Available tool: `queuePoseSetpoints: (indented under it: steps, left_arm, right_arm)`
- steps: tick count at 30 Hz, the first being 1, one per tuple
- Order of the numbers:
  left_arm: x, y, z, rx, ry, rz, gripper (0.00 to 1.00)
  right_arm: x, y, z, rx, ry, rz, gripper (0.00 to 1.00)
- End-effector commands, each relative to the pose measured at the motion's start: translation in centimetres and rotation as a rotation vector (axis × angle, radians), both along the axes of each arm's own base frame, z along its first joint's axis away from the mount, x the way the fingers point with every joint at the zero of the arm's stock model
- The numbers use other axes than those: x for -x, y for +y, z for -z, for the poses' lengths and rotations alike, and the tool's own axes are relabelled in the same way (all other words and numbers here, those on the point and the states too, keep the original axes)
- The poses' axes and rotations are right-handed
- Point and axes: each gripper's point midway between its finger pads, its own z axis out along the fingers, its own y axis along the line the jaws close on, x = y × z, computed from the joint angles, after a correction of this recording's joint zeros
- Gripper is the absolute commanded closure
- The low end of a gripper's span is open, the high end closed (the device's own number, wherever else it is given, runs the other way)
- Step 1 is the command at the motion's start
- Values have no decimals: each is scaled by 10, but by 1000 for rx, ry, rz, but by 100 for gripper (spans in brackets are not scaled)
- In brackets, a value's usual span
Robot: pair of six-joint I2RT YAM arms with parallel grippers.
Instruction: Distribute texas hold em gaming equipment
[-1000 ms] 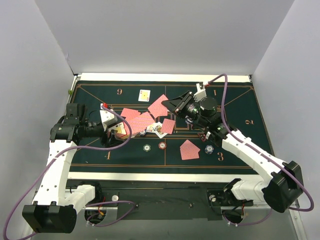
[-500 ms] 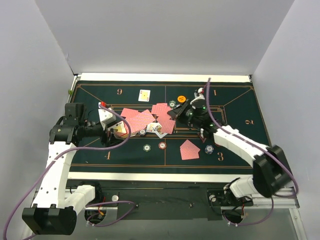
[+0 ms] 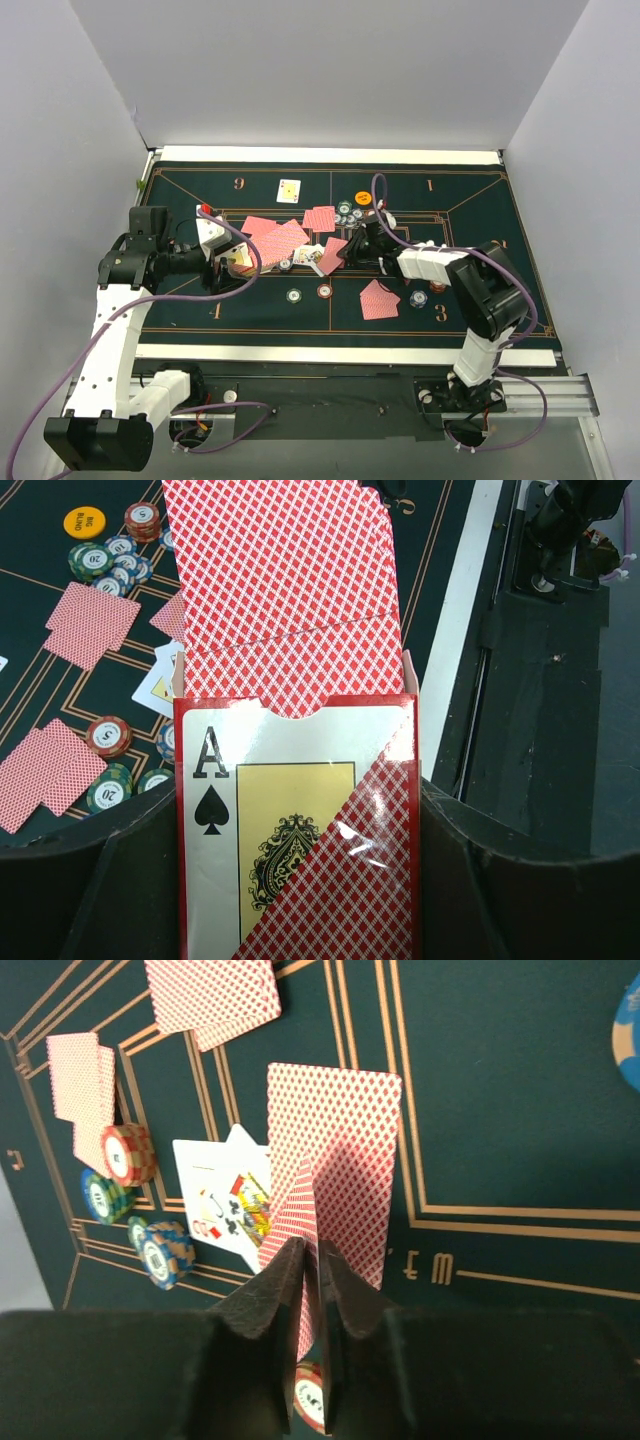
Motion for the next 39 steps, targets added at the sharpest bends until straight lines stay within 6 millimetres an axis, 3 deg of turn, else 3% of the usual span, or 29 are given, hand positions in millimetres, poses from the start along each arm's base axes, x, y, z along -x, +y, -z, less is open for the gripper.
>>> queuePoseSetpoints:
  steps: [1, 6, 10, 13, 17, 19, 20, 21, 22, 23, 31, 39]
  left_arm:
    - [0, -5, -17, 41, -63, 30, 100]
    - [1, -4, -17, 34, -68, 30, 100]
    - [1, -4, -16, 33, -66, 31, 100]
    - [2, -4, -16, 32, -70, 33, 100]
    - [2, -4, -15, 29, -69, 35, 100]
    - [2, -3, -13, 24, -70, 37, 100]
    - [3, -3, -12, 24, -65, 37, 100]
    - [3, -3, -13, 24, -67, 37, 100]
    - [3, -4, -13, 24, -68, 39, 100]
    - [4, -4, -13, 26, -62, 39, 100]
    - [8, -3, -8, 10, -62, 49, 100]
    - [8, -2, -7, 7, -62, 52, 100]
  right_arm:
    - [-19, -5, -2, 53, -40, 15, 84]
    - [-7, -22, -2, 146, -8, 33, 66]
    - [6, -32, -30, 213, -22, 16, 57]
    - [17, -50, -58, 315, -28, 26, 53]
    - [24, -49, -117, 308, -123, 6, 53]
    - [20, -38, -169, 286, -209, -14, 53]
    - [29, -35, -171, 319, -197, -57, 52]
    - [24, -28, -198, 304, -241, -69, 52]
    - [31, -24, -193, 332, -207, -106, 52]
    - [29, -14, -212, 315, -238, -131, 52]
    - [43, 24, -236, 345, -248, -271, 52]
    - [64, 58, -222, 378, -229, -368, 52]
